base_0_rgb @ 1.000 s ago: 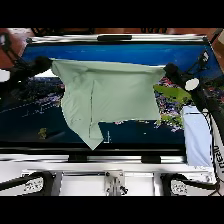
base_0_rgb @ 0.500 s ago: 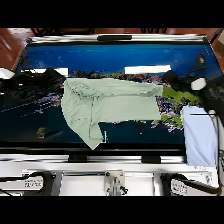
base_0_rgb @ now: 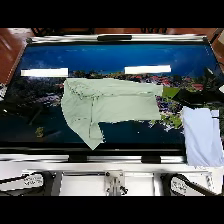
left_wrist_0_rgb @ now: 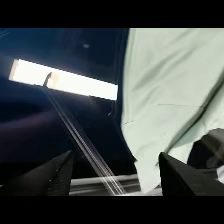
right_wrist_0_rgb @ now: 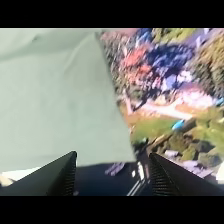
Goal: Fold the shirts.
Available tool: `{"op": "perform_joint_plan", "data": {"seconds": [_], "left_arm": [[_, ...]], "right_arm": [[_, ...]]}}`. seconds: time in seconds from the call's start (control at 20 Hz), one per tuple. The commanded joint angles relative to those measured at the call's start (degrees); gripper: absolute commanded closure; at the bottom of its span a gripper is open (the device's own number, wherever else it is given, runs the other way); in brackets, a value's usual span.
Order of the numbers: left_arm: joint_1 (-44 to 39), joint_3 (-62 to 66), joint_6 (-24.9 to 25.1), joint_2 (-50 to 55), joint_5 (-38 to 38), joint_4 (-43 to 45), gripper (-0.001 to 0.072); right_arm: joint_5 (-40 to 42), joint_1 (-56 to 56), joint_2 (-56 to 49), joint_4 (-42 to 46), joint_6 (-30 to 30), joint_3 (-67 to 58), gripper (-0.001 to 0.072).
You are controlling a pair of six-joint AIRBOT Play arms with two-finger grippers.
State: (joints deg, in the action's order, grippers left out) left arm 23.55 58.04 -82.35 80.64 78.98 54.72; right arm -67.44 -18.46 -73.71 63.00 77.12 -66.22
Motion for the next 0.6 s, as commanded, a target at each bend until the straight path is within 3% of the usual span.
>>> {"op": "perform_joint_plan", "data": {"seconds": [0.0,0.15,0.55], "left_arm": [[-3.26,-9.29,1.73,-1.07,-7.63,-2.08,0.0102],[-6.51,-11.15,1.75,-1.07,-13.29,-3.37,0.0102],[-14.53,-11.15,0.02,1.86,-18.6,-8.17,0.0103]], "right_arm": [[-3.74,0.13,-0.28,-1.31,-1.29,0.04,0.0147],[-3.72,0.07,-0.28,-2.45,-1.36,0.04,0.0147],[-2.95,0.07,-0.28,-2.49,-1.36,0.04,0.0147]]}}
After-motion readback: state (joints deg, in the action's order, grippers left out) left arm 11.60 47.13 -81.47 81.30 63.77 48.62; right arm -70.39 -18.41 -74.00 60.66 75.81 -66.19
